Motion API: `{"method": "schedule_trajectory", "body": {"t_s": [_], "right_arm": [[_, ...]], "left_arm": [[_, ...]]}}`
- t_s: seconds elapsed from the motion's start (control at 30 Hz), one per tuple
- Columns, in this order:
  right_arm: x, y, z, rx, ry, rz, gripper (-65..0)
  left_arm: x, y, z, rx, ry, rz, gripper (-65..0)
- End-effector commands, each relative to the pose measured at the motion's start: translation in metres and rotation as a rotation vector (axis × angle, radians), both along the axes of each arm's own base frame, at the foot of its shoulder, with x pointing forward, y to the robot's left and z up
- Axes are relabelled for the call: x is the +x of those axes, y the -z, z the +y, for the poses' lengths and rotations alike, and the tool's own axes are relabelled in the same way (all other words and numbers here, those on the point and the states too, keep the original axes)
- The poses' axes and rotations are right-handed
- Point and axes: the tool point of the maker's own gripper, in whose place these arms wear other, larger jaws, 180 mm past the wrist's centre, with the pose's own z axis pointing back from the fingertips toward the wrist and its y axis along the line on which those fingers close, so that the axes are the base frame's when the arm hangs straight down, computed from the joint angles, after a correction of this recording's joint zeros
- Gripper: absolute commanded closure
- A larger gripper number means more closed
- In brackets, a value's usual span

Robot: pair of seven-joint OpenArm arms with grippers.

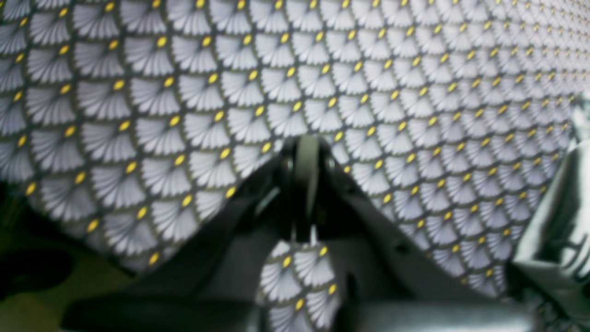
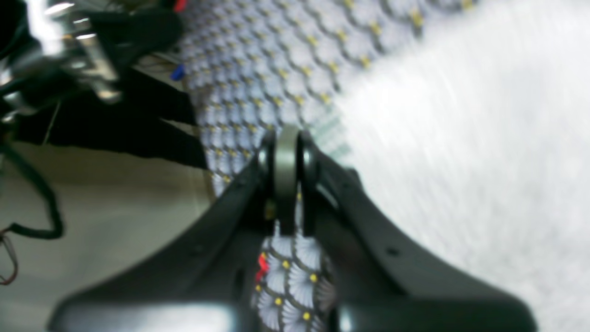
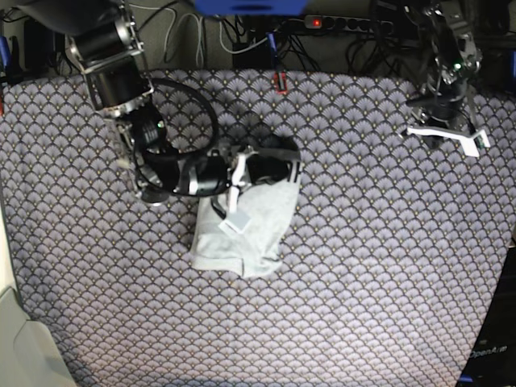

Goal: Fold the T-shirt properly
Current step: 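Flatten the bundle's top with the right gripper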

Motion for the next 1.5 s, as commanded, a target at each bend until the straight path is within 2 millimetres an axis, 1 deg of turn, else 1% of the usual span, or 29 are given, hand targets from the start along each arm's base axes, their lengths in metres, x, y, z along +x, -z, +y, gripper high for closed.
{"method": "schedule_trajectory", "body": {"t_s": [0.0, 0.1, 0.13, 0.23, 0.3, 0.47, 0.5, 0.57, 0.6, 0.63, 0.7, 0.77, 0.8, 0.87, 1.0, 1.07, 1.13, 1.2, 1.3, 1.4, 1.47], "right_arm": [[0.015, -0.015, -0.001, 0.048, 0.031, -0.033, 0.0], [0.020, 0.007, -0.013, 0.006, 0.069, 0.017, 0.0], [0.022, 0.015, -0.021, -0.021, 0.080, 0.026, 0.0], [0.021, 0.033, -0.034, -0.085, 0.089, 0.048, 0.0], [0.020, 0.036, -0.038, -0.097, 0.089, 0.051, 0.0], [0.018, 0.035, -0.036, -0.104, 0.071, 0.049, 0.0], [0.017, 0.030, -0.033, -0.107, 0.053, 0.036, 0.0], [0.016, 0.008, -0.025, -0.113, -0.006, -0.039, 0.0], [0.013, -0.007, -0.018, -0.112, -0.040, -0.095, 0.0], [0.012, -0.028, -0.011, -0.104, -0.070, -0.165, 0.0], [0.011, -0.056, -0.004, -0.105, -0.112, -0.268, 0.0], [0.012, -0.069, 0.004, -0.096, -0.126, -0.305, 0.0], [0.016, -0.071, 0.007, -0.093, -0.129, -0.311, 0.0], [0.024, -0.067, 0.006, -0.097, -0.118, -0.287, 0.0], [0.049, -0.052, 0.001, -0.099, -0.073, -0.219, 0.0], [0.059, -0.040, -0.006, -0.095, -0.032, -0.171, 0.0], [0.063, -0.027, -0.010, -0.094, -0.002, -0.122, 0.0], [0.061, -0.012, -0.013, -0.108, 0.003, -0.083, 0.0], [0.050, 0.006, -0.007, -0.119, -0.013, -0.044, 0.0], [0.043, 0.015, -0.002, -0.120, -0.025, -0.029, 0.0], [0.040, 0.017, -0.001, -0.127, -0.036, -0.026, 0.0]], "left_arm": [[0.003, -0.016, 0.005, 0.032, 0.001, -0.048, -0.3], [0.002, -0.025, 0.008, 0.044, -0.007, -0.068, -0.3], [0.003, -0.028, 0.008, 0.049, -0.005, -0.075, -0.3], [-0.001, -0.027, 0.008, 0.052, -0.003, -0.066, -0.3], [-0.002, -0.026, 0.008, 0.051, -0.002, -0.063, -0.3], [0.000, -0.025, 0.006, 0.046, 0.003, -0.063, -0.3], [0.001, -0.025, 0.006, 0.046, 0.003, -0.065, -0.3], [0.004, -0.027, 0.006, 0.046, 0.004, -0.074, -0.3], [0.004, -0.027, 0.006, 0.046, 0.002, -0.074, -0.3], [0.004, -0.027, 0.006, 0.046, 0.002, -0.074, -0.3], [0.004, -0.027, 0.006, 0.045, 0.003, -0.074, -0.3], [0.004, -0.027, 0.006, 0.045, 0.003, -0.074, -0.3], [0.004, -0.027, 0.006, 0.045, 0.003, -0.074, -0.3], [0.002, -0.026, 0.006, 0.046, 0.002, -0.070, -0.3], [0.001, -0.025, 0.008, 0.047, 0.000, -0.065, -0.3], [0.000, -0.025, 0.008, 0.048, -0.001, -0.065, -0.3], [0.000, -0.026, 0.008, 0.049, -0.001, -0.066, -0.3], [0.000, -0.025, 0.008, 0.048, -0.001, -0.065, -0.3], [-0.004, -0.022, 0.008, 0.048, -0.002, -0.053, -0.3], [-0.004, -0.022, 0.008, 0.048, -0.002, -0.053, -0.3], [-0.004, -0.022, 0.008, 0.048, -0.002, -0.053, -0.3]]}}
